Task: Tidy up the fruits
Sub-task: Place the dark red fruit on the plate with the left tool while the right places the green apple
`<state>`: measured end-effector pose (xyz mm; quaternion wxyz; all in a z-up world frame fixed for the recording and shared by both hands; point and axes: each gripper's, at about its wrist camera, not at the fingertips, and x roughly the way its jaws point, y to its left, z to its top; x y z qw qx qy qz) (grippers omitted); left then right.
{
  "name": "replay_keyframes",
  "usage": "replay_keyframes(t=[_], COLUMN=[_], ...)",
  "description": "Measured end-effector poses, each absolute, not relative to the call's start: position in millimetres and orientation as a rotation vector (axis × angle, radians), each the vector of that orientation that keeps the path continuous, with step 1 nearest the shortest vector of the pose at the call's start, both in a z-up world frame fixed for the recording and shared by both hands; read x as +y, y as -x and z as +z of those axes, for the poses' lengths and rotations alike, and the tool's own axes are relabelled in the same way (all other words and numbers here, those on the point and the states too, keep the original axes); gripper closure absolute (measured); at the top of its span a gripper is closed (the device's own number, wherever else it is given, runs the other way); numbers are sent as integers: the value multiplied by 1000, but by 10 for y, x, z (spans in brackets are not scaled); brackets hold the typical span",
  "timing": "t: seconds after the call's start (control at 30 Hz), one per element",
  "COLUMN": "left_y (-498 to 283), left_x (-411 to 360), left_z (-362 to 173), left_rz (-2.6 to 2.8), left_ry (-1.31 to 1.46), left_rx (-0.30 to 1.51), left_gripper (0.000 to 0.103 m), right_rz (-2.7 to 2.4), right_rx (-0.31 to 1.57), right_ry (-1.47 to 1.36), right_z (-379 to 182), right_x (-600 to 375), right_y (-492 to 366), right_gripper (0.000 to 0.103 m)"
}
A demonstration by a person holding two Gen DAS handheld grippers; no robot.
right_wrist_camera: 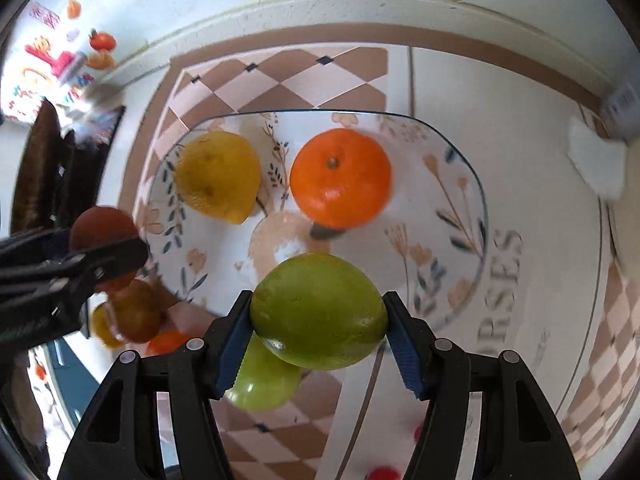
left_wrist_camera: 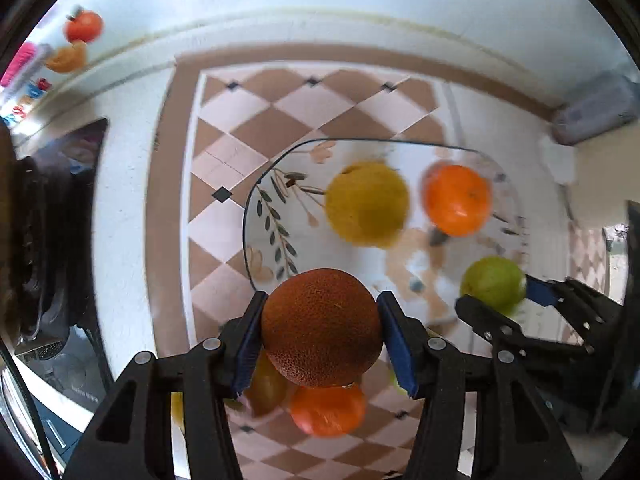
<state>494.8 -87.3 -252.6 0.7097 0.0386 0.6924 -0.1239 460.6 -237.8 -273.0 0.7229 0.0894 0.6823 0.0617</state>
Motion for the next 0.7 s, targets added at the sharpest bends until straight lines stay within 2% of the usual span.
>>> replay_keyframes(t=[0.2, 0.47, 0.53, 0.6, 0.63, 0.7], left_y=[-5175, -5208, -5217, -5219, -5220, -5230], left_x=[-812, -839, -848, -844, -839, -822], left_z=[-2949, -3024, -3023, -3003, -2980, -2914], left_rz=[-250, -258, -256, -249, -246, -242], left_ry=[-51, -19, 2, 10, 14, 16], left_rx=[1642, 1658, 1665, 1658, 1646, 1622], left_gripper=[50, 50, 45, 43, 37, 22], right_rz=[146, 146, 149, 142, 138, 138], right_rx=[1545, 1566, 1566, 1566, 1562, 1555], right_ry=[-184, -230, -245, -252, -253, -265], right_z=[-2969, -3099, -3116, -3088, -3075, -3020], right_x=[-2278, -2306, -2303, -2354, -2366, -2394], right_y=[-4780, -4811, -4842, -4837, -4846, -4824], right_gripper=[37, 36, 36, 28, 24, 24])
